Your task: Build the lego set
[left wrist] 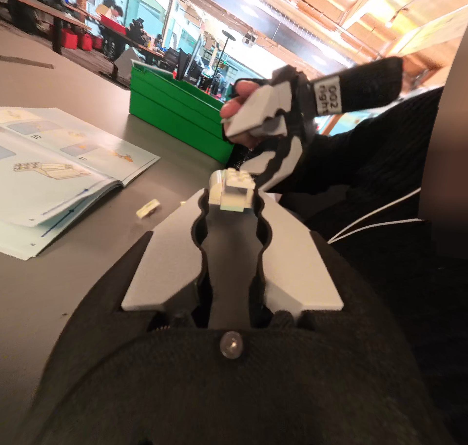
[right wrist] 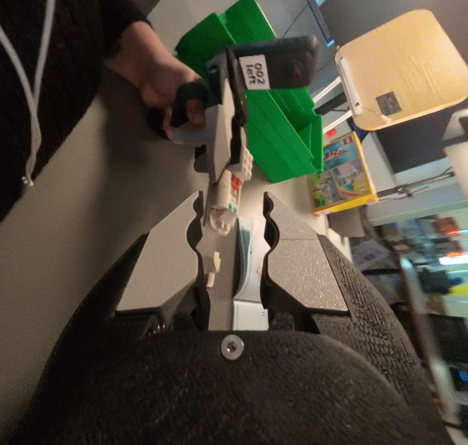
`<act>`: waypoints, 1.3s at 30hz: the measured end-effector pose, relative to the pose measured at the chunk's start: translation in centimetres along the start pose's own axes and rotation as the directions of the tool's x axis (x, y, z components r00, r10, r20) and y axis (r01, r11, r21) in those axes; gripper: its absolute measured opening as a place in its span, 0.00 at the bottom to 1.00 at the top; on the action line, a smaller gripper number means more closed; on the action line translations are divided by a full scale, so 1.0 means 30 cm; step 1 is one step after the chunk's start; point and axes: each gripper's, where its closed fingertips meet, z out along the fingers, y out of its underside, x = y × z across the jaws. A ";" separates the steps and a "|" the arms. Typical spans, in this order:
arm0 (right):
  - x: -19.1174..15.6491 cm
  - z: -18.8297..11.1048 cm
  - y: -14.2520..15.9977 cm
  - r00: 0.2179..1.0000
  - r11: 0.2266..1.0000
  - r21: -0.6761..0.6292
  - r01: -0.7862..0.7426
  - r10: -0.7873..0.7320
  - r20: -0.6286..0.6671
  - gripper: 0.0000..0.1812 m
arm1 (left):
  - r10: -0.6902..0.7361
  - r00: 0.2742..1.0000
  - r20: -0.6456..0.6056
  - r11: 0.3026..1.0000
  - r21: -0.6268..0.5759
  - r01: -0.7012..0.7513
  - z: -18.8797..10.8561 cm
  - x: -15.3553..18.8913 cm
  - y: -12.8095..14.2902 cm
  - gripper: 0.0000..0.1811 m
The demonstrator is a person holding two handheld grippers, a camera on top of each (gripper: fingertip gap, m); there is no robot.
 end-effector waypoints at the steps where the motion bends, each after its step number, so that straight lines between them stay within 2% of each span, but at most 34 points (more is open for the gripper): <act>1: 0.011 -0.008 0.016 0.997 0.997 0.004 -0.078 0.077 0.015 0.25 | 0.048 0.998 0.028 0.999 -0.002 -0.048 -0.007 0.001 0.000 0.19; 3: 0.024 -0.011 0.071 0.955 0.957 -0.023 -0.289 0.290 0.057 0.26 | 0.158 0.983 0.098 0.987 -0.047 -0.154 -0.013 -0.007 0.014 0.19; 6: 0.023 -0.005 0.170 0.826 0.831 -0.105 -0.547 0.556 0.098 0.23 | 0.263 0.957 0.122 0.962 -0.111 -0.251 -0.001 -0.004 0.037 0.19; 8: 0.009 -0.001 0.260 0.759 0.756 -0.205 -0.621 0.646 0.082 0.17 | 0.293 0.948 0.121 0.952 -0.132 -0.278 0.006 -0.002 0.045 0.19; 10: -0.025 0.007 0.321 0.678 0.668 -0.292 -0.684 0.730 0.083 0.14 | 0.308 0.944 0.116 0.946 -0.139 -0.292 0.009 0.002 0.049 0.19; 12: -0.077 0.019 0.333 0.630 0.632 -0.347 -0.692 0.765 0.137 0.14 | 0.305 0.946 0.114 0.948 -0.137 -0.289 0.009 0.002 0.048 0.19; 13: -0.094 0.026 0.338 0.654 0.658 -0.361 -0.661 0.741 0.154 0.14 | 0.301 0.947 0.113 0.949 -0.135 -0.285 0.008 0.001 0.047 0.19; 16: -0.101 0.035 0.382 0.799 0.782 -0.397 -0.480 0.576 0.169 0.16 | 0.293 0.950 0.107 0.951 -0.130 -0.279 0.007 0.002 0.045 0.19; 17: -0.099 0.040 0.387 0.815 0.803 -0.391 -0.450 0.548 0.189 0.16 | 0.292 0.951 0.106 0.952 -0.132 -0.277 0.008 0.002 0.046 0.19; 23: -0.093 0.056 0.438 0.817 0.852 -0.392 -0.348 0.480 0.320 0.14 | 0.294 0.951 0.099 0.950 -0.139 -0.279 0.010 0.004 0.050 0.19; 24: -0.095 0.057 0.438 0.813 0.858 -0.389 -0.335 0.472 0.342 0.12 | 0.293 0.951 0.099 0.950 -0.139 -0.278 0.010 0.004 0.050 0.19; 26: -0.093 0.063 0.444 0.812 0.859 -0.404 -0.316 0.464 0.353 0.00 | 0.292 0.951 0.098 0.951 -0.140 -0.277 0.010 0.003 0.050 0.19; 32: -0.087 0.038 0.438 0.843 0.867 -0.434 -0.246 0.412 0.345 0.00 | 0.293 0.951 0.097 0.950 -0.139 -0.279 0.010 0.004 0.051 0.19; 36: -0.123 -0.009 0.411 0.749 0.819 -0.449 -0.358 0.539 0.386 0.07 | 0.293 0.951 0.098 0.951 -0.137 -0.279 0.009 0.004 0.050 0.19; 39: -0.109 -0.024 0.410 0.756 0.831 -0.401 -0.385 0.533 0.380 0.09 | 0.291 0.952 0.098 0.952 -0.131 -0.277 0.008 0.005 0.047 0.19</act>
